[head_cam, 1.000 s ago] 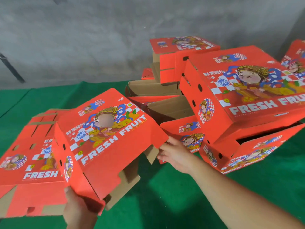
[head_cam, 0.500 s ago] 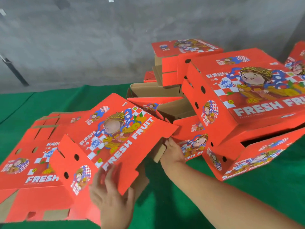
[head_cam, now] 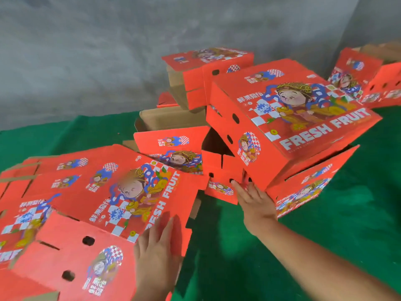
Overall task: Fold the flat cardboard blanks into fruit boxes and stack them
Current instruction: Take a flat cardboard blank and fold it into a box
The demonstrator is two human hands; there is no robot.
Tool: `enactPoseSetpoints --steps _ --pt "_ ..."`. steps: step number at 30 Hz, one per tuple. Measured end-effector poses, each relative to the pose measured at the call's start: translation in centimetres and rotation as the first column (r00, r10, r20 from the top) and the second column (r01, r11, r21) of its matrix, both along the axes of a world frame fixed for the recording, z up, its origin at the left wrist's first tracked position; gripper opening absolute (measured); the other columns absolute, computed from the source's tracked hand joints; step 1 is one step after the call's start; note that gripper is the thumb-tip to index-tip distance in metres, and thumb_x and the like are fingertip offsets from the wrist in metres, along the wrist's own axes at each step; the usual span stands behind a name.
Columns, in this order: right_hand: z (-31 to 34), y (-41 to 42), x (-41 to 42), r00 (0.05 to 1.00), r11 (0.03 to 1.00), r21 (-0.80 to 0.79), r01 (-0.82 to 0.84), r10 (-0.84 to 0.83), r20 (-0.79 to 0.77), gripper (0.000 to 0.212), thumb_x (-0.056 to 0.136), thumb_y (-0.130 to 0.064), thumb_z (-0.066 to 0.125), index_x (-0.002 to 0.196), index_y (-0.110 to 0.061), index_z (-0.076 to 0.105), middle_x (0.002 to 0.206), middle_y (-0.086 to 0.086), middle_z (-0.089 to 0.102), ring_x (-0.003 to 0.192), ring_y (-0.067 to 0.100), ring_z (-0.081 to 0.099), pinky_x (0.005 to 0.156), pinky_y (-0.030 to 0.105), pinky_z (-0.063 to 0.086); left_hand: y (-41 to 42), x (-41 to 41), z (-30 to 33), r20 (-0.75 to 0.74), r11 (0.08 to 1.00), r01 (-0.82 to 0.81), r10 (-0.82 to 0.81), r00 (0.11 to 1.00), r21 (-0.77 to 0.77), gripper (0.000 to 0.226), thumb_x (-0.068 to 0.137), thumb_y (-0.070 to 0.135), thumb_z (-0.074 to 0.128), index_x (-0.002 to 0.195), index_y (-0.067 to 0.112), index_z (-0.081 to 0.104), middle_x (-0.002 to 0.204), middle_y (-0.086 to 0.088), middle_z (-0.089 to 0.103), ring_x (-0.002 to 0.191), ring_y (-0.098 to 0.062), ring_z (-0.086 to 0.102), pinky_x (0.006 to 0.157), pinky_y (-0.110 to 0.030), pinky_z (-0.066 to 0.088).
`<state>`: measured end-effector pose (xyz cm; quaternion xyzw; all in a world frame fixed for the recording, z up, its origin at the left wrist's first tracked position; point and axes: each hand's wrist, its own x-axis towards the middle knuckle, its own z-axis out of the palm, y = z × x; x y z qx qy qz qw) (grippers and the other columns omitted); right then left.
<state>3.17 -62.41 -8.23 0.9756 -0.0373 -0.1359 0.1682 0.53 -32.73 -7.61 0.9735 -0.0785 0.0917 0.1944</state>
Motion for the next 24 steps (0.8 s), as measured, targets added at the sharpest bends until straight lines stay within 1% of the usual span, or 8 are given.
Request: enactPoseSetpoints --steps 2,5,9,11,13,16,20,24 --pt "-0.2 -0.8 -0.3 1.0 1.0 0.024 -0.019 0.019 0.008 0.093 0.088 -0.004 0.044 0.163 -0.019 -0.01 0.141 -0.007 -0.063 0.156 0.023 -0.006 0.122 0.039 0.018 -0.2 0.4 -0.8 -0.051 1.0 -0.016 0.017 0.999 0.025 0.054 0.088 0.055 0.037 0.14 0.048 0.053 0.147 0.016 0.053 0.121 -0.028 0.049 0.102 -0.053 0.044" --pt "0.0 -1.3 0.0 0.999 1.0 -0.007 -0.027 0.027 0.031 0.088 0.091 -0.009 0.043 0.164 -0.02 -0.005 0.153 -0.008 -0.052 0.153 0.024 -0.004 0.121 0.039 0.018 -0.5 0.5 -1.6 -0.081 0.997 0.009 -0.003 0.997 0.081 0.055 0.088 0.054 0.038 0.141 0.046 0.053 0.146 0.016 0.054 0.119 -0.027 0.05 0.101 -0.051 0.043" --pt "1.1 -2.1 0.5 0.992 0.986 -0.14 -0.09 0.101 0.07 0.077 0.097 -0.017 0.042 0.163 -0.016 0.003 0.168 -0.005 -0.018 0.135 0.028 0.019 0.11 0.043 0.018 -1.2 0.4 -2.2 -0.119 0.991 0.064 -0.051 0.992 0.114 0.079 0.066 0.048 0.071 0.143 0.041 0.05 0.143 0.015 0.054 0.112 -0.025 0.051 0.094 -0.049 0.048" --pt "1.8 -2.4 0.9 0.984 0.98 -0.16 -0.12 0.139 0.112 0.068 0.097 -0.017 0.042 0.161 -0.014 0.017 0.167 0.0 0.0 0.131 0.031 0.028 0.105 0.044 0.023 -1.8 0.1 -2.3 -0.117 0.995 0.052 -0.042 0.992 0.087 0.087 0.058 0.058 0.075 0.141 0.043 0.051 0.142 0.018 0.054 0.111 -0.022 0.05 0.094 -0.044 0.043" --pt "2.5 -2.5 1.2 0.974 0.975 -0.162 -0.155 0.178 0.138 0.056 0.097 -0.015 0.042 0.153 -0.011 0.036 0.162 0.005 0.016 0.126 0.032 0.037 0.103 0.044 0.03 -2.1 -0.2 -2.4 -0.101 0.996 0.044 -0.035 0.994 0.081 0.085 0.059 0.066 0.065 0.14 0.044 0.053 0.141 0.02 0.053 0.111 -0.02 0.051 0.094 -0.041 0.038" --pt "2.8 -2.0 0.7 0.956 0.947 -0.192 -0.256 0.278 0.096 0.043 0.099 -0.012 0.04 0.138 -0.012 0.056 0.152 0.012 0.032 0.115 0.032 0.053 0.104 0.044 0.035 -2.4 -0.5 -2.0 -0.128 0.994 0.056 -0.044 0.991 0.093 0.084 0.057 0.059 0.076 0.137 0.043 0.057 0.139 0.018 0.057 0.11 -0.021 0.053 0.093 -0.042 0.041" --pt "2.4 0.5 0.6 0.97 0.925 -0.297 -0.238 0.241 -0.026 0.045 0.1 -0.012 0.037 0.141 -0.006 0.054 0.154 0.023 0.028 0.106 0.03 0.062 0.1 0.042 0.037 -2.7 -0.7 -1.4 -0.106 0.997 0.051 -0.044 0.993 0.065 0.082 0.056 0.041 0.095 0.131 0.041 0.062 0.132 0.016 0.063 0.106 -0.022 0.056 0.089 -0.047 0.048" --pt "3.1 2.6 1.7 0.984 0.92 -0.379 -0.104 0.041 -0.172 0.059 0.09 -0.002 0.04 0.149 -0.004 0.045 0.159 0.035 0.02 0.112 0.032 0.062 0.099 0.04 0.041 -2.6 -0.8 -0.6 -0.144 0.995 0.072 -0.061 0.988 0.072 0.085 0.06 0.063 0.074 0.141 0.044 0.055 0.142 0.02 0.055 0.117 -0.022 0.052 0.099 -0.048 0.045"
